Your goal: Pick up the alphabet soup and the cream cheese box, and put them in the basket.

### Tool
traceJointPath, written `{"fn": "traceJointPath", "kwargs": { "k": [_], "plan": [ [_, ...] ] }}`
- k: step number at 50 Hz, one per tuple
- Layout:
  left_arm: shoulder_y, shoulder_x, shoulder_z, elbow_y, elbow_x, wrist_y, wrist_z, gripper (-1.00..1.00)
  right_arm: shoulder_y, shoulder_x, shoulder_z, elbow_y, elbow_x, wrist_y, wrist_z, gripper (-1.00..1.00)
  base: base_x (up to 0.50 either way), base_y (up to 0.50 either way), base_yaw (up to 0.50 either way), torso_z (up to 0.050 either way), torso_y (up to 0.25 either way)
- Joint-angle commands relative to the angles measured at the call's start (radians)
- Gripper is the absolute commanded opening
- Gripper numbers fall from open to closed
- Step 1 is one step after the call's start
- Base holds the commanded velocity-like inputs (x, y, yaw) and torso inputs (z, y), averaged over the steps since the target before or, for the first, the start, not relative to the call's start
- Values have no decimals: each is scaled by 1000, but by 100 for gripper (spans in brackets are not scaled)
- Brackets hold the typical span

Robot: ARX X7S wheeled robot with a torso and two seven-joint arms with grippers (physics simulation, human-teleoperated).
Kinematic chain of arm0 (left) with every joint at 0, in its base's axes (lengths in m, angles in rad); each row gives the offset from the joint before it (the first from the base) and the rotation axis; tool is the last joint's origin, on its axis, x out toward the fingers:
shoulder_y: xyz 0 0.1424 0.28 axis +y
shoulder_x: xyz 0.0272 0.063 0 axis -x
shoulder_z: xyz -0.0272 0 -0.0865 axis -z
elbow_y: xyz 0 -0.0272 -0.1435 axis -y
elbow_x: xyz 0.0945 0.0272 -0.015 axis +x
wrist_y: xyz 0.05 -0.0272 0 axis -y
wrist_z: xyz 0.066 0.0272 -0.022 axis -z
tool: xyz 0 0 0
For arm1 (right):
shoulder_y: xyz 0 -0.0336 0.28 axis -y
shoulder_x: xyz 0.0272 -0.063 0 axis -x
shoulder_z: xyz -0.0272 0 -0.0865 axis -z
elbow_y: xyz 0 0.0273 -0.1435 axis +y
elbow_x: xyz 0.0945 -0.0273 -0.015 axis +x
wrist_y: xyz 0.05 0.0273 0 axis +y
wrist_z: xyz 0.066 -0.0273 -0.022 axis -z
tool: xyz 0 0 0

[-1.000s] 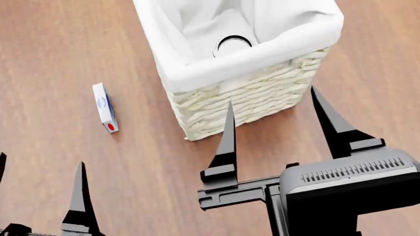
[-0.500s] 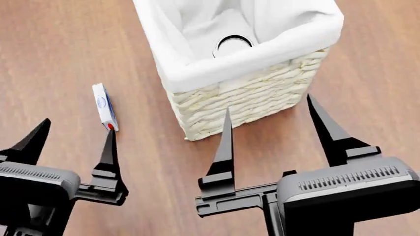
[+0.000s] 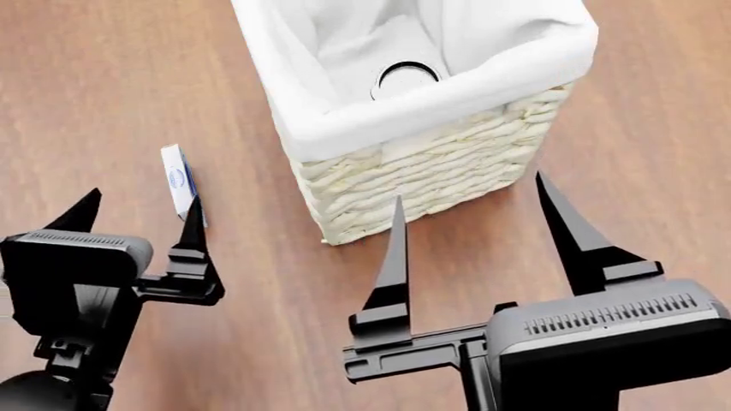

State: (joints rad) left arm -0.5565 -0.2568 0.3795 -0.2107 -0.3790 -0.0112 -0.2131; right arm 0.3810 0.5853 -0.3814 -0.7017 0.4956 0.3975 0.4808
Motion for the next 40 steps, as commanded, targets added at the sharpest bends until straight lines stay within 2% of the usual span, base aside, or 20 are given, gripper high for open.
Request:
{"fn": "traceJointPath", "kwargs": {
  "k": [1, 13, 17, 21, 40],
  "plan": [
    [-69, 31, 0, -134, 4, 38, 29, 100, -1, -2, 0, 4, 4, 0, 2, 100, 0, 0, 0, 0, 0],
    [-102, 56, -2, -237, -7, 74, 57, 100, -8, -2, -8, 3, 0, -2, 4, 100, 0, 0, 0, 0, 0],
    [-141, 77, -7, -329, -16, 102, 90, 100, -14, 1, -10, -1, -2, -3, 6, 100, 0, 0, 0, 0, 0],
    [-209, 116, -21, -531, -9, 183, 118, 100, -18, 3, -15, -7, -2, 2, 8, 100, 0, 0, 0, 0, 0],
    [-320, 165, -13, -814, 23, 308, 153, 100, -40, 11, -5, -24, 14, 0, 20, 100, 0, 0, 0, 0, 0]
  ]
}}
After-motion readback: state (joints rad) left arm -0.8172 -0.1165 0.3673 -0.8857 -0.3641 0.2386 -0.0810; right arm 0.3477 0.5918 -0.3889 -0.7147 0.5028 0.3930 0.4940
